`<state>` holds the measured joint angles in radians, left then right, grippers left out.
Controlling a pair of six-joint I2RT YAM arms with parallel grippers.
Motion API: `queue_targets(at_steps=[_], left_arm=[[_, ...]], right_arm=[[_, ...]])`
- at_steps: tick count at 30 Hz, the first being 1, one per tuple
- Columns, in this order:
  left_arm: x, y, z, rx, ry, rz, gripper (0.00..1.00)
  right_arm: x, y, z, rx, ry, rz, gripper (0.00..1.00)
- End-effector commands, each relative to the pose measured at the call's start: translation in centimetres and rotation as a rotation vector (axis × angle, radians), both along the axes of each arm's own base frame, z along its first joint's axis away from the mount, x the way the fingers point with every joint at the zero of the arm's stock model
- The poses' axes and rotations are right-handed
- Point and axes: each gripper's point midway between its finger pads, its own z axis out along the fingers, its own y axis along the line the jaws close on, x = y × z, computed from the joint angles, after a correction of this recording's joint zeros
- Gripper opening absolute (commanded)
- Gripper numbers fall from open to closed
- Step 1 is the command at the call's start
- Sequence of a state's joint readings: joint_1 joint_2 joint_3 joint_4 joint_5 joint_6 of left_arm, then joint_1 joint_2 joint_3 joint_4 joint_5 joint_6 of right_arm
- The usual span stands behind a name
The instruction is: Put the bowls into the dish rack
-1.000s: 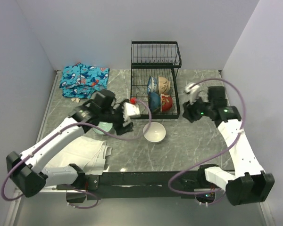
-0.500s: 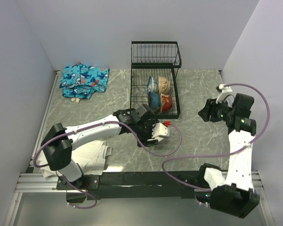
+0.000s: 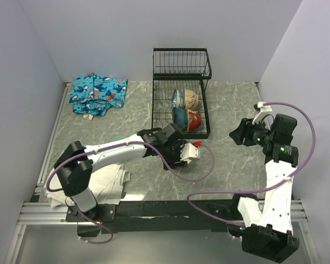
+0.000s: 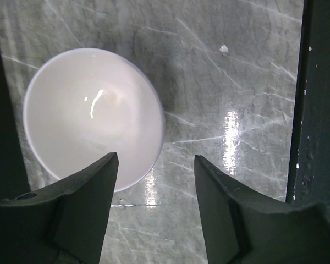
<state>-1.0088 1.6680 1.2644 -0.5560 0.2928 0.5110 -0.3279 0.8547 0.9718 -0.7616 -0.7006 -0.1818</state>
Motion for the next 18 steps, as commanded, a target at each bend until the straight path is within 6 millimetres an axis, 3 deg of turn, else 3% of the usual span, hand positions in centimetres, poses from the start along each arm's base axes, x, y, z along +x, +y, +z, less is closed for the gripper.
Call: queue_targets(at_steps=[1,8,12,18], left_arm=[[-0.2,-1.3,-0.3,-0.02,0.019,-0.014,0.61],[-0.6,-1.8,-1.9,-0.007,0.066,-0.017,0.55],[-0.7,-2.4,-1.9,-0.016,0.082,-0.026,0.39],[-0.8,-2.5,-3.0,0.008,0.104,-0.027,0.35]], right_arm=[[0.8,0.1,2.4,0.036,-0.07,-0.007,0.56],[1.5,-0.4,3.7,0.072,-0.094,-0.047,0.55],[1.4,-0.6,3.6,0.077,-0.092,-0.061,0.55],[1.5,-0.8,3.3,0.094,-0.086,-0.079,0.55]])
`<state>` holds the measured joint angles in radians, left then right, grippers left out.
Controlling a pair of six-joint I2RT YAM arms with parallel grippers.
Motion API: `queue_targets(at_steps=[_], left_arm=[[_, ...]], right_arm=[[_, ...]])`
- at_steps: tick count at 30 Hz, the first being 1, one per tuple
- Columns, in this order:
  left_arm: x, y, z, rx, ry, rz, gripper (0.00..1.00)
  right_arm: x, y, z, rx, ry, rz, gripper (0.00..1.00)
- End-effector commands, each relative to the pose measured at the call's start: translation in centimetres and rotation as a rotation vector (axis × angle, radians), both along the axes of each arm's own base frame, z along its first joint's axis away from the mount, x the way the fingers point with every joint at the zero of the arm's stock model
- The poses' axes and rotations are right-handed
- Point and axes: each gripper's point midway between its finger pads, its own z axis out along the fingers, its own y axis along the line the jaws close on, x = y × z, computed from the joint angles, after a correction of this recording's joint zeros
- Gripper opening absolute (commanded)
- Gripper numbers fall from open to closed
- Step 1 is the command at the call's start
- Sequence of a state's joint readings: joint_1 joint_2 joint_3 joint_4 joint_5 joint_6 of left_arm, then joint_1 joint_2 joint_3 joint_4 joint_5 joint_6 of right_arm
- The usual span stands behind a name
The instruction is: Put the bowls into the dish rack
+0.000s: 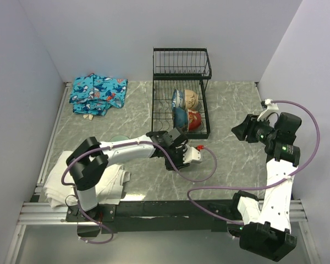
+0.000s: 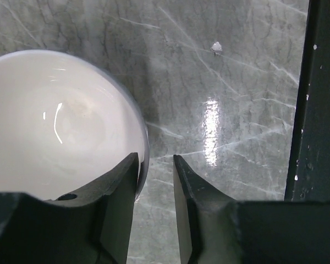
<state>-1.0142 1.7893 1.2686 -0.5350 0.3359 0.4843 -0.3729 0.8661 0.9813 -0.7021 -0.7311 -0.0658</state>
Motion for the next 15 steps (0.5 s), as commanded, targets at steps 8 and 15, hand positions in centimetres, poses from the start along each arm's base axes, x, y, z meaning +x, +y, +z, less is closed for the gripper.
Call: queue_targets(at_steps=[8,15], left_arm=[[0.0,-2.1,3.8,-0.1,0.01,-0.022,0.04],[3.0,0.0,15.1,-0.314,0.028,0.027,0.01]], right_arm=[[1.1,-0.6,1.9,-0.002,-0.059,-0.016,0.54],[2.1,-1.4,1.1,-0.021,-0.01,-0.015,0.53]])
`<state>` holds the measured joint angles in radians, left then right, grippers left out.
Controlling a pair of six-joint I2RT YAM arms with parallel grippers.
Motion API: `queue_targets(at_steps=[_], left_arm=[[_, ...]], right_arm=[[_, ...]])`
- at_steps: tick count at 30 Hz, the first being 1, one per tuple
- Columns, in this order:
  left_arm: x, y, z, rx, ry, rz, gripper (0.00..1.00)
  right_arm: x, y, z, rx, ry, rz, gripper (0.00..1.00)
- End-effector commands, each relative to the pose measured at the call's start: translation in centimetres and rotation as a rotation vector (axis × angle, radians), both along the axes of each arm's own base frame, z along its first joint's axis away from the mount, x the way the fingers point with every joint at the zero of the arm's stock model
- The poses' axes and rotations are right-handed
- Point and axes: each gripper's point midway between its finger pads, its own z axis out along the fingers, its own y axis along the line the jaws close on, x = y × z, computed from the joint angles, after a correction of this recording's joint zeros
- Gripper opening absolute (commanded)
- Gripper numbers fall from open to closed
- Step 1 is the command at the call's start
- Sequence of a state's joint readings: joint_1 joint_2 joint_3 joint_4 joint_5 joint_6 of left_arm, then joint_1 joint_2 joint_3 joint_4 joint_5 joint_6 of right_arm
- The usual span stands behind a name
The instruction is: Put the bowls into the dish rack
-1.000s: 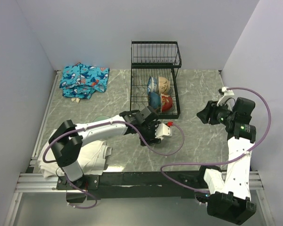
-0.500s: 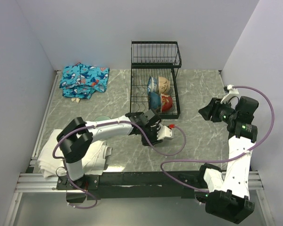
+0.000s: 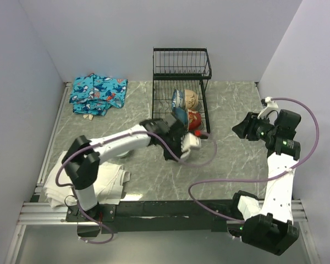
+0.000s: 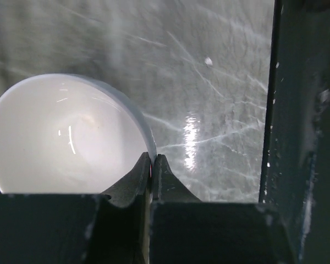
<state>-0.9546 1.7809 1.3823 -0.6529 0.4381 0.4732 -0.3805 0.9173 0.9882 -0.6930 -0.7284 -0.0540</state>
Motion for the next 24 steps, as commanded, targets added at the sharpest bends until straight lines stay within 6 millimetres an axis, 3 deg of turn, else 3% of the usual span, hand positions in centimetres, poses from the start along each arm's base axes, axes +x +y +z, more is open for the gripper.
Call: queue_targets(at_steps=[1,2,4,5,7,8,10,11,12,13,14,15,16,18,19,24], left_arm=[[2.8,0.6,12.7,-0.285,-0.045,0.041,0.01],[4.6,1.5,14.4,-0.323,-0.04,0.105,0.01],[5.6,2.5,16.6,-0.393,-0.011,0.145,0.01],[7.6,3.5,17.7,-0.444,-0.003,0.219,0.01],[8.0,4.1,19.6,-0.535,0.04,0.242,0.01],[8.8,4.8,19.3,-0.558,0.093,0.3,0.01],[9.0,4.6,20.7,-0.655,0.114,0.26,0.02],[9.3,5.3,19.5,-0.659,0.178,0.307,0.01],[10.1,5.2,20.7,-0.732,0.149,0.303,0.01],[9.9,5.4,20.8,-0.763,0.235,0.339,0.01],[10.7,6.6,19.0,-0.774,0.292,0.411,0.01],[11.7,6.7,21.0,-0.879,0.232,0.382,0.01],[11.5,7.1,21.0,-0.894,0.379,0.438,0.01],[12.7,8.0,20.2,-0.924,0.467,0.497,0.01],[12.9,8.1,21.4,-0.979,0.49,0.492,0.01],[16.0,9.1,19.6,-1.031,0.577,0.587,0.01]], right_arm=[[1.5,-1.2,1.6,-0.049,-0.035,-0.003,0.53],[1.7,-1.3,1.5,-0.05,-0.026,-0.005,0.53],[2.3,-1.7,1.3,-0.05,0.005,-0.007,0.52],[2.5,-2.0,1.2,-0.055,0.015,-0.018,0.52],[3.1,-2.4,1.5,-0.057,0.035,-0.02,0.52],[3.5,-2.7,1.2,-0.054,0.056,-0.027,0.52],[3.9,-3.1,1.4,-0.061,0.066,-0.032,0.52],[4.2,-3.2,1.3,-0.062,0.077,-0.029,0.52],[4.3,-3.6,1.0,-0.074,0.089,-0.042,0.52],[4.4,-3.9,0.8,-0.08,0.1,-0.052,0.52],[4.7,-4.2,0.8,-0.084,0.111,-0.06,0.52],[4.7,-4.5,0.8,-0.094,0.124,-0.073,0.52],[4.8,-4.7,0.9,-0.104,0.125,-0.077,0.52],[5.0,-4.9,1.3,-0.107,0.135,-0.079,0.52],[5.1,-4.9,1.4,-0.109,0.135,-0.075,0.52],[5.5,-5.1,0.9,-0.085,0.151,-0.103,0.52]])
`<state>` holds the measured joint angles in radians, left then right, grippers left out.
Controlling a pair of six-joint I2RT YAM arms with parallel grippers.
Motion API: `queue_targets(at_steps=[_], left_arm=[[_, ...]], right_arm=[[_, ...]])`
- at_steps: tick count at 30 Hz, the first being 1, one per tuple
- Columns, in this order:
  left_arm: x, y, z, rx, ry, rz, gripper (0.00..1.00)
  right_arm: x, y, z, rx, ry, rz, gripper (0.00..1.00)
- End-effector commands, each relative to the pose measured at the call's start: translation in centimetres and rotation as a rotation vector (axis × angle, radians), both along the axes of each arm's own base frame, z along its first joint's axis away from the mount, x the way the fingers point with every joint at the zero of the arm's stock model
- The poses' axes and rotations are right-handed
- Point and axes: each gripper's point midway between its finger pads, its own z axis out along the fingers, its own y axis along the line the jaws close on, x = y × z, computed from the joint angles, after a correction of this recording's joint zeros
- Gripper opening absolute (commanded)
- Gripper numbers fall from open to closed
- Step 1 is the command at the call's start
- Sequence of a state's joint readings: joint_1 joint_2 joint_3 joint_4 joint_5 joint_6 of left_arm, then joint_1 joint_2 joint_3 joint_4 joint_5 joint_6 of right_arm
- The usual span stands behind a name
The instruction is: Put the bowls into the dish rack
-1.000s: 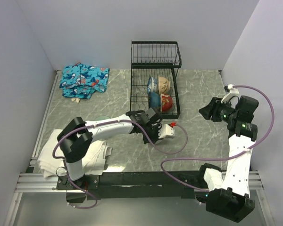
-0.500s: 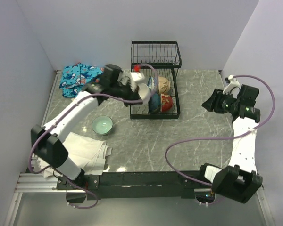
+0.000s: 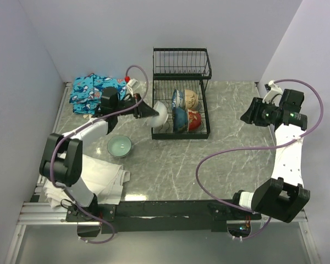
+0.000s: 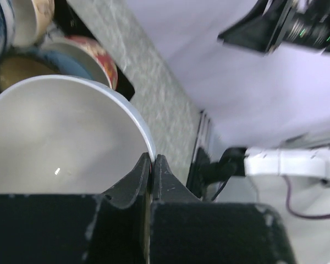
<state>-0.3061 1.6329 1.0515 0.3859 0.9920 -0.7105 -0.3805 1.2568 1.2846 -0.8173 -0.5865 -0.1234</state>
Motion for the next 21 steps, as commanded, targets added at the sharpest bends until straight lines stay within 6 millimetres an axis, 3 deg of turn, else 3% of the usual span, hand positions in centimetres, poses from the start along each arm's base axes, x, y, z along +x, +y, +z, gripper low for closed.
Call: queue_targets(at_steps=[1,7,21], left_arm=[[0.9,0.1,6.7,-0.235,-0.062,-0.022,0.01],[3.0,0.4,4.9,-0.344,0.068,-0.017,0.01],[7.0,0.2,1.2,-0.408,0.201,0.092,0.01]], right_arm=[[0.2,-0.4,1.0,-0.002,-0.017,-0.028,0.52],[-0.7,-0.6,-0.4,-0.03,0.022,-0.022,0.52],[-1.3,-0.5,-0.8,-0.03,0.043,-0.029,0.52]])
